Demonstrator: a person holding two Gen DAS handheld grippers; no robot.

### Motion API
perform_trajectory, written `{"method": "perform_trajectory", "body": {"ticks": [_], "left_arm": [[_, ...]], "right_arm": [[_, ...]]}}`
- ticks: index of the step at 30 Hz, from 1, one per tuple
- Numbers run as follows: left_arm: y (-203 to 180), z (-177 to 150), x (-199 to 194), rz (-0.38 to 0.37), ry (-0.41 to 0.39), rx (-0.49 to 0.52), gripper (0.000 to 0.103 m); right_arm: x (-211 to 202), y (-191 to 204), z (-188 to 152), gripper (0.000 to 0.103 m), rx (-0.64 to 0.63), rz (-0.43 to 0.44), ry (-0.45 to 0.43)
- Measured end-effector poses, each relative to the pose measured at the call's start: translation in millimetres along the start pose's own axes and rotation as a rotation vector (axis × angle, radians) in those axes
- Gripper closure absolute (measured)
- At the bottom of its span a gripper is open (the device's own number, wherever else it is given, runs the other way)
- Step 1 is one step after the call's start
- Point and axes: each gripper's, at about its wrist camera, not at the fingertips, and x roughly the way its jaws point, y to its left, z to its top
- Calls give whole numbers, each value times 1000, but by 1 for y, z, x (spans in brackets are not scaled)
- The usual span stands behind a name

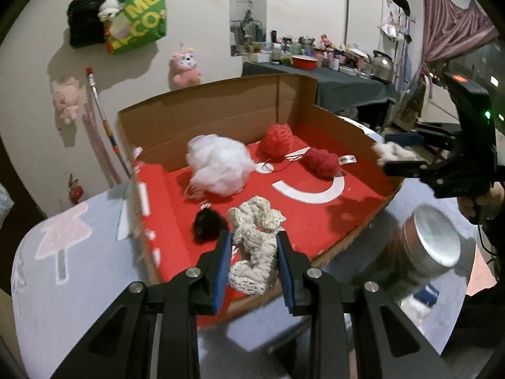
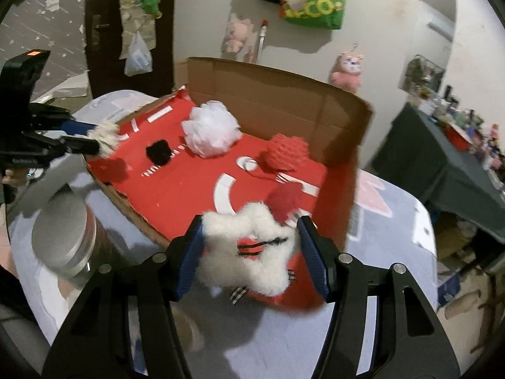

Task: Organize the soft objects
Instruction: 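Carry the scrunchie and star clip into the box and open both tools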

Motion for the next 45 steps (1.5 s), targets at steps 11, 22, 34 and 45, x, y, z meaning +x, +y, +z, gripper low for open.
{"method": "perform_trajectory", "body": {"ticks": [11, 22, 34, 45], "left_arm": [[-10, 46, 70, -59, 148, 24, 73], [-3, 58, 125, -37, 257, 27, 73], [1, 57, 138, -5, 276, 39, 68], [0, 58, 144, 3, 268, 45, 66]], "right_arm": [[70, -6, 51, 46, 33, 140, 107], [137, -16, 67, 46, 85, 178, 248], [171, -16, 67, 45, 107, 126, 345], [180, -12, 67, 45, 117, 121, 353]]}}
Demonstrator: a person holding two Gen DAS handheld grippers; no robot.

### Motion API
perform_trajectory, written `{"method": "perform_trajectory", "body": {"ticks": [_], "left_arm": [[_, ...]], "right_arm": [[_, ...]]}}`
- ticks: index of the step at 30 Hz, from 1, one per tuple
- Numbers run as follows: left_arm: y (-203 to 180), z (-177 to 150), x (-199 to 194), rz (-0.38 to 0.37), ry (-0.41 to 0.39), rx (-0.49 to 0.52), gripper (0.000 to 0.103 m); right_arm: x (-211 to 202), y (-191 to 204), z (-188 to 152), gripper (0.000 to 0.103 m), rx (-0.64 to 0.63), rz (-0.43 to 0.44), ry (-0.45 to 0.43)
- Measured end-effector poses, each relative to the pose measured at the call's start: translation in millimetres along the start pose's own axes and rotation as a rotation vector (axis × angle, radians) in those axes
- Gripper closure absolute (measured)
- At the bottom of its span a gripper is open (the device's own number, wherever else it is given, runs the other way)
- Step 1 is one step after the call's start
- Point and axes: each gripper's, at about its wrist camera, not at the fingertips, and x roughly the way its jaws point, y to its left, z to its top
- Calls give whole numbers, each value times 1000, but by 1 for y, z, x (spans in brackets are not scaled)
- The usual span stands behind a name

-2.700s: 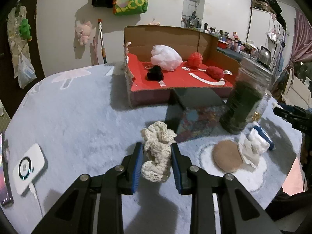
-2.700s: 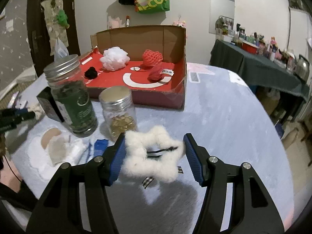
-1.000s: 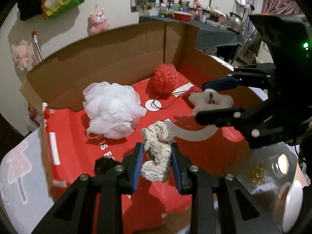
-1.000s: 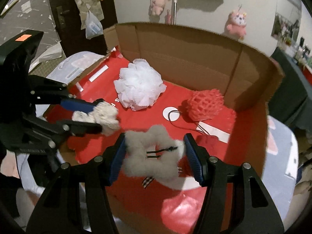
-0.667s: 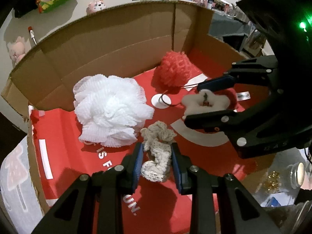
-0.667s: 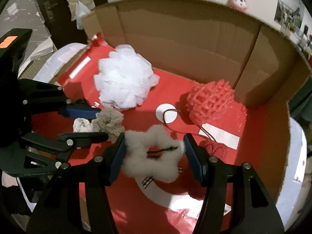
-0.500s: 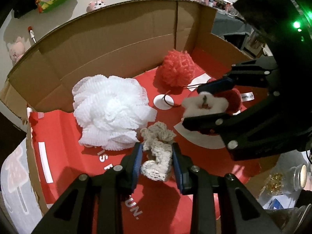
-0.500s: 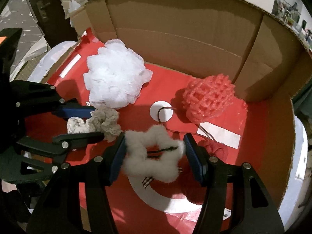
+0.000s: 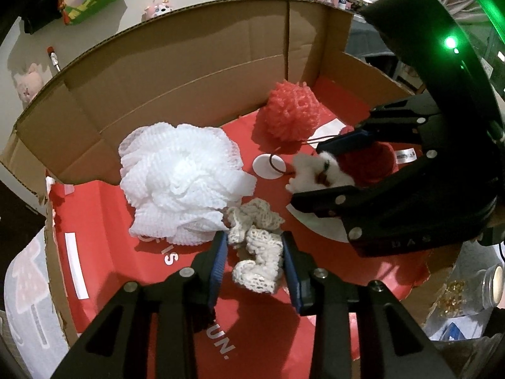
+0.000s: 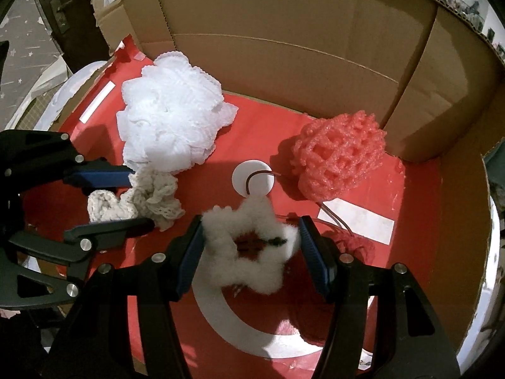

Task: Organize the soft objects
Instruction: 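Carry the scrunchie and star clip into the box and open both tools, then withdraw both tools from the box toward the remaining items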

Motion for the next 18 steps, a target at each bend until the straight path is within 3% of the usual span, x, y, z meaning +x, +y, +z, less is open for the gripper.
{"method": "perform_trajectory", "body": {"ticks": [2, 5, 10, 11, 18], "left_arm": [[-1, 0, 0, 3, -4, 2, 64], [-1, -2, -4, -3, -19, -3, 49], [-4, -5, -19, -1, -54, -18, 44], [-4, -6, -24, -1, -64, -22, 39], [-12, -22, -79, 3, -189, -71, 24]], "right_arm": [[-1, 1, 0, 45, -2, 0, 3], [-6, 1, 0, 42, 0, 11, -9], [-25, -3, -1, 36, 11, 11, -45], [-30, -3, -2, 36, 12, 9, -52], [-83, -1, -16, 28, 43, -7, -139]]}}
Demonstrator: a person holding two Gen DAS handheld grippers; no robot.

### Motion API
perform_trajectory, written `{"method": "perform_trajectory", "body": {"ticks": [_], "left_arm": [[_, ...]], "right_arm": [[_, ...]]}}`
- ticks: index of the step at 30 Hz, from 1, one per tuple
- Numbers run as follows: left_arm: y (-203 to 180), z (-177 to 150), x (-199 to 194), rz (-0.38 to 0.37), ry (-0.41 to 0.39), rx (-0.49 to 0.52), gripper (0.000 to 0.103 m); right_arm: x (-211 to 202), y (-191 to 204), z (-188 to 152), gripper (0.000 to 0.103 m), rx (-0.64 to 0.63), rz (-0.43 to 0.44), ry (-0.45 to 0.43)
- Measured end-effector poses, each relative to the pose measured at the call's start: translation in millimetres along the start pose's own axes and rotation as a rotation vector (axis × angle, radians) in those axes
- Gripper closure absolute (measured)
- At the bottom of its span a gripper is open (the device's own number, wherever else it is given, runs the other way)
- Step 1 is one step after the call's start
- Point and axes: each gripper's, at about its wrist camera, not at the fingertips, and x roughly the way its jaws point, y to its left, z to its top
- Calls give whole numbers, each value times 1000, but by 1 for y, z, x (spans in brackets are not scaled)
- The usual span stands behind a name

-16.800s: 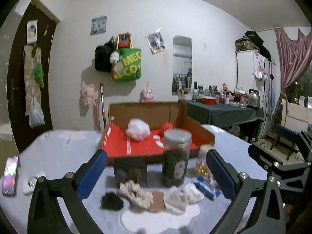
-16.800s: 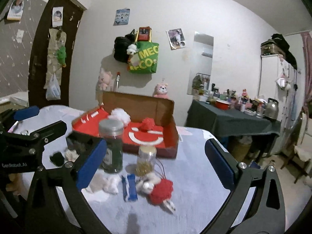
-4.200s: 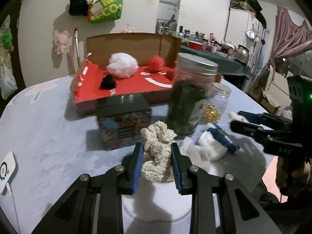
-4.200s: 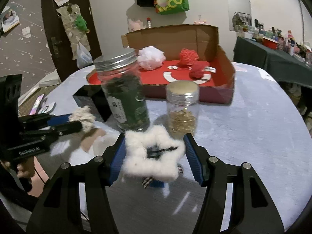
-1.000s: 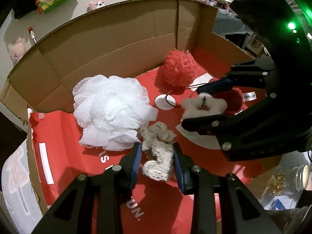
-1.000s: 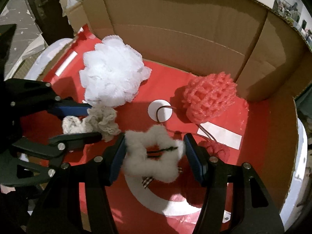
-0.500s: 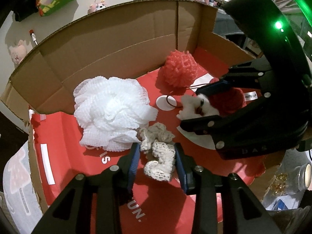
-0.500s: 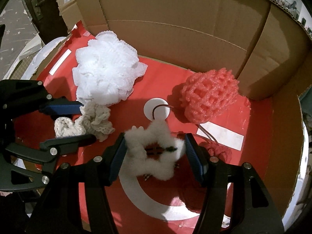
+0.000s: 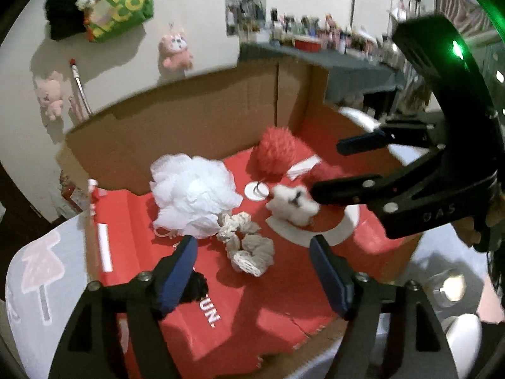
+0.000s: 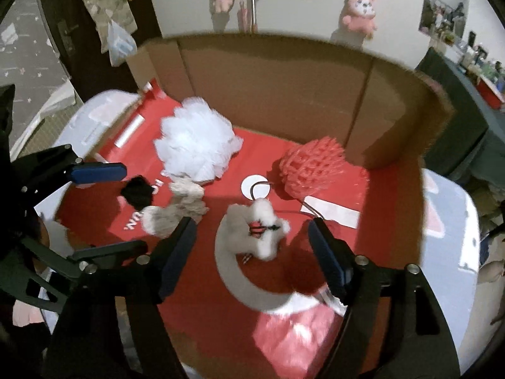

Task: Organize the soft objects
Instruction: 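Withdraw both tools from the box toward the remaining items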

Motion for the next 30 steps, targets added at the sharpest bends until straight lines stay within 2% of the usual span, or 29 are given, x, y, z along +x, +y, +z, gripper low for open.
{"method": "perform_trajectory", "body": {"ticks": [4, 6, 12, 16, 18, 23, 27, 30], "left_arm": [[-7, -4, -42, 18, -98, -39, 17], [-13, -10, -66, 28, -160, -57, 8], [-33, -30, -120, 87, -303, -82, 1], [-48, -51, -152, 135, -383, -85, 0], [-54, -61, -164, 143, -408, -101, 0], [-73, -91, -185, 148, -468, -118, 0], [-84, -113, -192, 130, -485, -147, 0], [-93, -129, -191, 148, -492, -152, 0]], "right_arm": [[-42, 9, -14, 22, 21, -4, -80], [-62, 19, -19, 21, 22, -14, -122], [-125, 46, -57, 15, 5, -68, -242], [-160, 69, -88, 13, -22, -121, -337], [-174, 79, -104, 8, -21, -134, -381], [-200, 101, -144, 8, -31, -182, -467], [-205, 110, -173, 8, -27, -184, -503], [-201, 114, -193, 8, -9, -227, -516]]}}
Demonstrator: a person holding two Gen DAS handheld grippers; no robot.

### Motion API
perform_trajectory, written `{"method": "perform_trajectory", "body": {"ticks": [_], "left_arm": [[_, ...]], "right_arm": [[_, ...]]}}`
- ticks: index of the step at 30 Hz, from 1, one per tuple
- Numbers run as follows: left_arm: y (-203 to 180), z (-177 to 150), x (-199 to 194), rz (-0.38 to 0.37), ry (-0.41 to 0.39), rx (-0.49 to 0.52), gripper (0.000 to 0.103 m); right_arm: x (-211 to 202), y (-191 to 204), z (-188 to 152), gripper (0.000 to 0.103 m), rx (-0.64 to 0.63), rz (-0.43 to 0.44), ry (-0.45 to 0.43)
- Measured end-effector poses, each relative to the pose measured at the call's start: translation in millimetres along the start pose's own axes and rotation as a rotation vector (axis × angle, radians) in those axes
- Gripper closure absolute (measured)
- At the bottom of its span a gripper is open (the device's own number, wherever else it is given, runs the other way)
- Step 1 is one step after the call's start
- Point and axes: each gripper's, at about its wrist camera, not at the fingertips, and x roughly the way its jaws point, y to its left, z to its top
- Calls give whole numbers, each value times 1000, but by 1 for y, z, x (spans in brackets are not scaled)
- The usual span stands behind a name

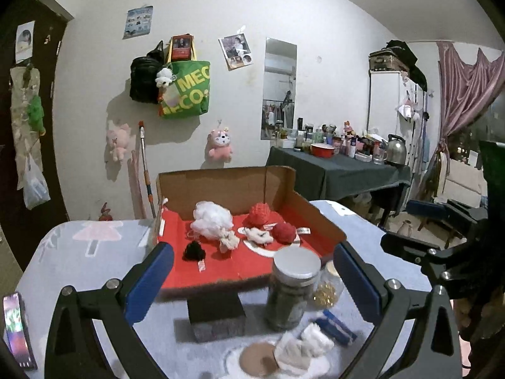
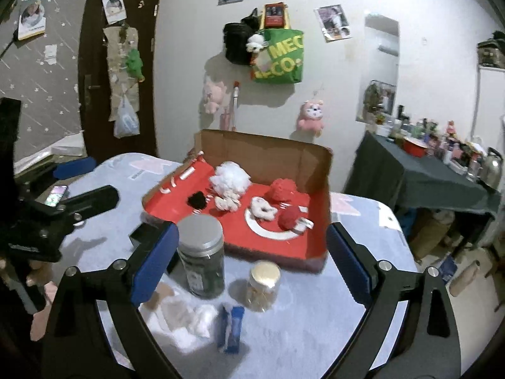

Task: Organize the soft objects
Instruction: 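Withdraw both tools from the box toward the remaining items, then grasp the tan round sponge with the left tool while the right tool grasps the blue packet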

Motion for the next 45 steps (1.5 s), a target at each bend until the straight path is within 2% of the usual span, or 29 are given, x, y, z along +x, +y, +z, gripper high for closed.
{"method": "perform_trajectory", "body": {"ticks": [11, 21, 36, 45], "left_arm": [[-10, -58, 5, 22, 68, -42, 0], [-5, -100, 38, 50, 205, -59, 0], [4, -128, 58, 50, 355, -27, 0], [14, -136, 63, 87, 434, 47, 0]], "right_arm": [[-9, 8, -64, 8, 73, -73, -12], [33, 9, -114, 8, 107, -71, 122], [61, -1, -134, 8, 145, -51, 229], [71, -6, -138, 8, 147, -54, 264]]}}
